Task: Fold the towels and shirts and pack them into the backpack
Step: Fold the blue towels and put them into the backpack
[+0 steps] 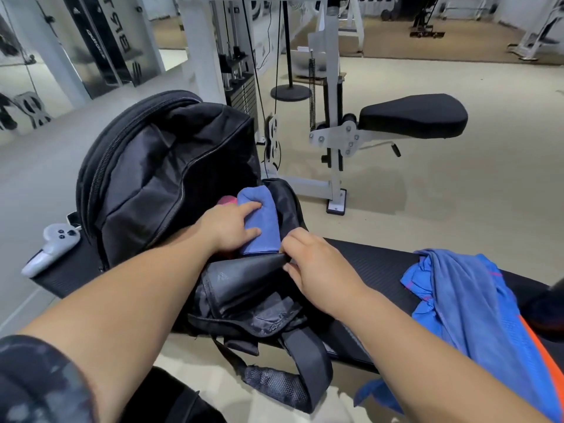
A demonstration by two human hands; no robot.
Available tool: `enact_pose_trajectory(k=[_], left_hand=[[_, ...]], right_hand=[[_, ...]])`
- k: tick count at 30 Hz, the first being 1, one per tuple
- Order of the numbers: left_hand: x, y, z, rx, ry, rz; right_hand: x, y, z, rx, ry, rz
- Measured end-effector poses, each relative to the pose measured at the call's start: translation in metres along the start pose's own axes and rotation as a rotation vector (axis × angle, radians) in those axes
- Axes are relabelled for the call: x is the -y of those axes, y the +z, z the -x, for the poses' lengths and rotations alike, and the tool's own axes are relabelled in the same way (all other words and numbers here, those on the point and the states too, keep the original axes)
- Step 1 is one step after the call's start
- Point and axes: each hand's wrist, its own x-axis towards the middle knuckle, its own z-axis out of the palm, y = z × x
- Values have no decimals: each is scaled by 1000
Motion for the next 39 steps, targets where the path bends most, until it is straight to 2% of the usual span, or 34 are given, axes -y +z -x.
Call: enact_pose_trajectory(k=[2, 4, 6, 10, 14, 22, 24, 27, 30, 39], left_hand=[[0, -4, -3, -115, 86, -260], [-2, -6, -6, -201, 227, -383], [0, -4, -7, -198, 317, -328], [12, 5, -5, -137, 363, -234], [13, 11, -5, -85, 330, -147], [6, 18, -4, -137, 271, -89], [7, 18, -5, -141, 273, -143], [8, 24, -7, -118, 322, -352], [6, 27, -10, -120, 341, -394], [6, 30, -29, 150, 280, -392]], right_hand=[[1, 1, 1, 0, 6, 2], [1, 1, 2, 2, 6, 4], [0, 1, 2, 3, 1, 4], [4, 2, 2, 21, -17, 35], [4, 4, 3, 15, -29, 44], [-2, 7, 8, 30, -22, 55], [-2, 7, 8, 32, -23, 59], [-3, 6, 7, 40, -27, 69], [-3, 5, 8, 53, -29, 85], [-2, 8, 9, 19, -13, 109]])
